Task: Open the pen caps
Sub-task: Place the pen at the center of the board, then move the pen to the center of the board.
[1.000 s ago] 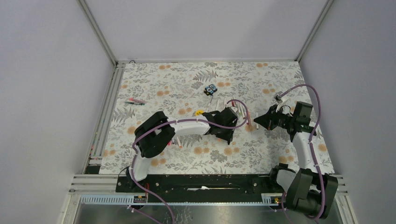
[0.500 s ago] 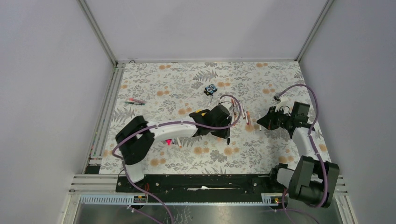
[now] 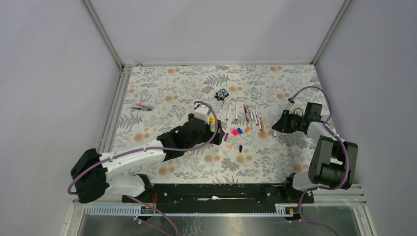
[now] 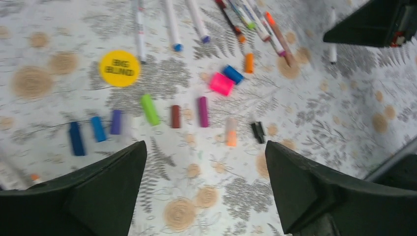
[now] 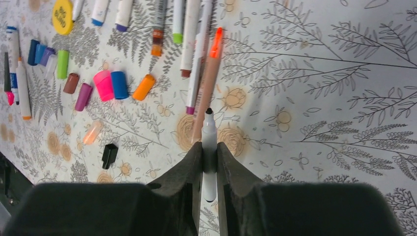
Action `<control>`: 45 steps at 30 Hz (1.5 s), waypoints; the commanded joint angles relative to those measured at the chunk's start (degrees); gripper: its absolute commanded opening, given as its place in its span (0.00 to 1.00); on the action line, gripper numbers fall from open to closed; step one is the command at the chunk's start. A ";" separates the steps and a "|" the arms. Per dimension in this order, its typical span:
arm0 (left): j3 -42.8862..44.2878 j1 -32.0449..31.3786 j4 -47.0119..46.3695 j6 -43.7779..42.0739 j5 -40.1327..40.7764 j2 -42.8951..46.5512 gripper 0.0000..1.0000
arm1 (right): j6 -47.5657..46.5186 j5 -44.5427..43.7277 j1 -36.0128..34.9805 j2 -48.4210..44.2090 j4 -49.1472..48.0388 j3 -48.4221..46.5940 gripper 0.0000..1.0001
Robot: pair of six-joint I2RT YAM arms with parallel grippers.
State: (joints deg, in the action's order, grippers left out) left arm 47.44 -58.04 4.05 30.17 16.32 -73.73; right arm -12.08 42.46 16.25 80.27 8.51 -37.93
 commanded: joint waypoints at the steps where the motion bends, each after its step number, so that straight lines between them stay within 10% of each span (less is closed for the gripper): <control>1: -7.32 3.74 -6.84 0.40 7.09 9.23 0.99 | 2.80 -2.20 0.10 4.86 -1.52 -4.36 0.20; 13: -13.36 13.83 -4.14 1.56 2.61 19.23 0.99 | 3.56 -3.58 0.10 13.72 1.24 -9.63 0.46; 31: -12.55 19.91 -1.29 4.50 -0.82 18.06 0.99 | -2.05 0.14 0.10 9.77 5.68 -10.62 0.54; 45: -9.66 37.28 0.33 4.31 -10.31 12.45 0.99 | -7.25 0.76 0.10 5.17 10.07 -11.68 0.57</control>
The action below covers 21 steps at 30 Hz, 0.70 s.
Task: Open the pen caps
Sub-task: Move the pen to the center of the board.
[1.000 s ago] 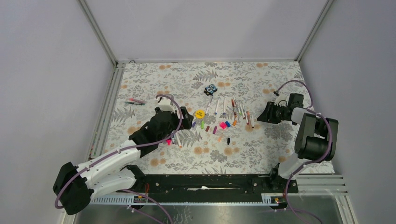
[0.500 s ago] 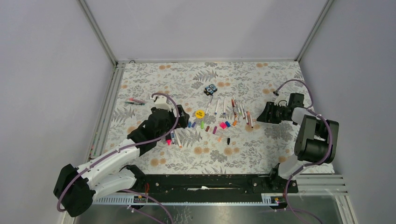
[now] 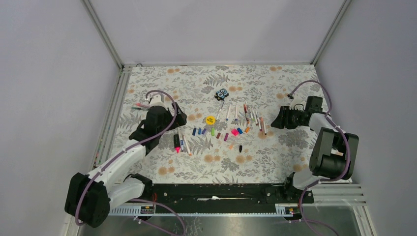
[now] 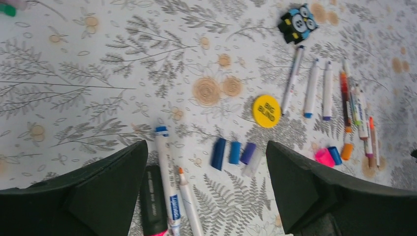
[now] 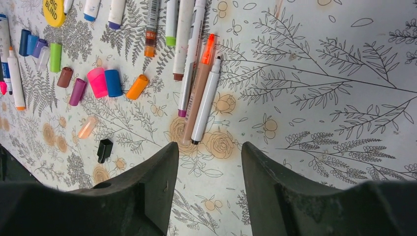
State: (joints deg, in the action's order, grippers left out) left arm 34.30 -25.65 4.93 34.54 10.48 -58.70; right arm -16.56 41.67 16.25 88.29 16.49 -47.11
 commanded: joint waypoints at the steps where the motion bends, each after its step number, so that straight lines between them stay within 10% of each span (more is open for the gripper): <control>1: 3.87 6.80 -0.53 0.22 -5.53 -3.65 0.99 | -2.98 1.49 0.14 -3.10 2.34 -2.58 0.57; 9: 13.92 23.31 5.39 7.09 -15.07 -20.52 0.99 | -3.99 1.79 0.18 -6.26 3.11 -2.66 0.58; 15: 34.95 27.87 28.97 10.78 -4.52 -39.96 0.98 | -4.30 2.29 0.23 -7.82 3.24 -2.37 0.58; 21: 44.05 28.93 32.97 11.44 2.05 -44.57 0.94 | -4.62 3.26 0.27 -8.16 3.72 -2.55 0.58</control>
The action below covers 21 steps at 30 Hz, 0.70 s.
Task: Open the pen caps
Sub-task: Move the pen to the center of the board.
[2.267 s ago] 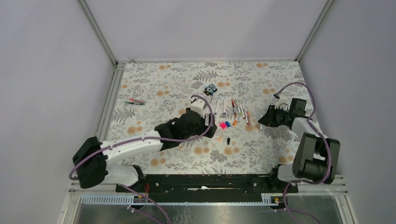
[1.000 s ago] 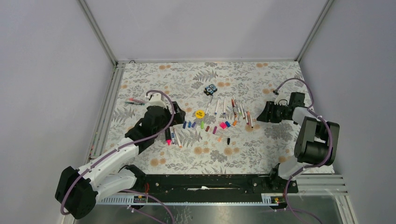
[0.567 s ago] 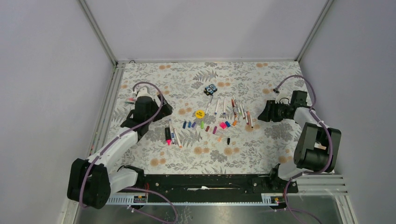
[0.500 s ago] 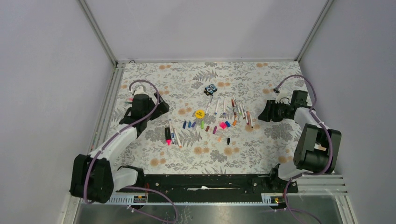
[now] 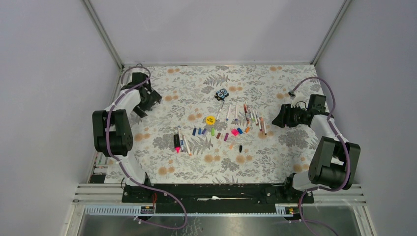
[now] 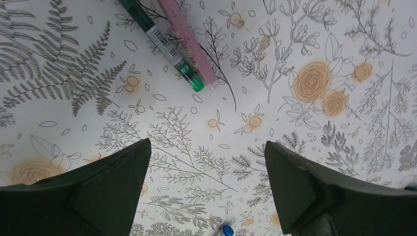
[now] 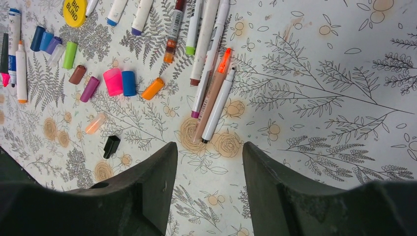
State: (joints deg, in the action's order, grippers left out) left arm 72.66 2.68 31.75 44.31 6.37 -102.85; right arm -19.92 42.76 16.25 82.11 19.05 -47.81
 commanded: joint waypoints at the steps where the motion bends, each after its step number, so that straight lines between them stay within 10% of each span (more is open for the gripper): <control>1: 6.91 1.12 6.25 1.51 5.85 -1.34 0.91 | -1.32 2.29 0.27 -2.01 1.09 -1.86 0.58; 5: 11.77 3.38 7.32 1.27 3.66 -5.68 0.67 | -1.43 2.46 0.27 -2.26 1.11 -1.80 0.58; 21: 20.98 6.25 7.46 0.69 2.81 -14.54 0.56 | -1.94 2.51 0.45 -1.96 1.28 -1.61 0.58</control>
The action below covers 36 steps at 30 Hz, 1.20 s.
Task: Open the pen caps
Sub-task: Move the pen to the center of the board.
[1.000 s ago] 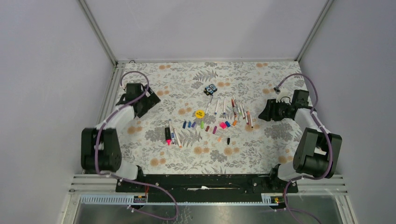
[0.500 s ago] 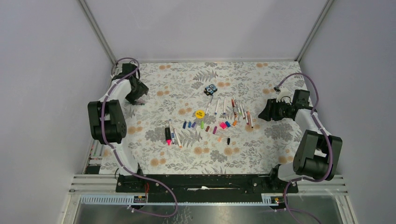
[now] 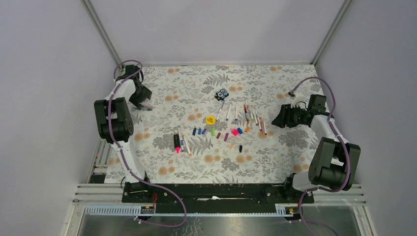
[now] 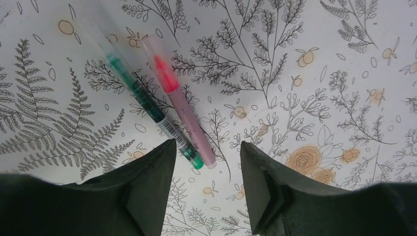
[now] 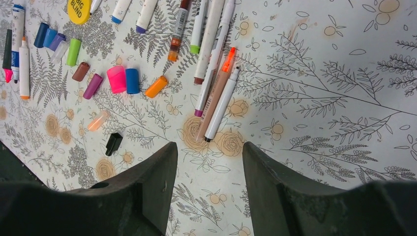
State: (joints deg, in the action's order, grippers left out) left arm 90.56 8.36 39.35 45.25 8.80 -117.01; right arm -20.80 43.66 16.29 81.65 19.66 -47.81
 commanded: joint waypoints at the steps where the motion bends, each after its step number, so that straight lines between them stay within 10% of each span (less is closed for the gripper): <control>1: 3.13 0.67 -0.15 -0.25 0.43 -0.59 0.56 | -1.06 1.57 0.40 -1.45 0.61 -1.60 0.58; 36: 4.36 1.38 0.79 -2.70 -0.46 -5.93 0.50 | -1.32 1.87 0.91 -1.03 1.01 -1.58 0.58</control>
State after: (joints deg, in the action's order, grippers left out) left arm 93.03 9.37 39.38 43.99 8.62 -122.52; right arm -20.84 44.21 16.69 81.65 20.34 -47.81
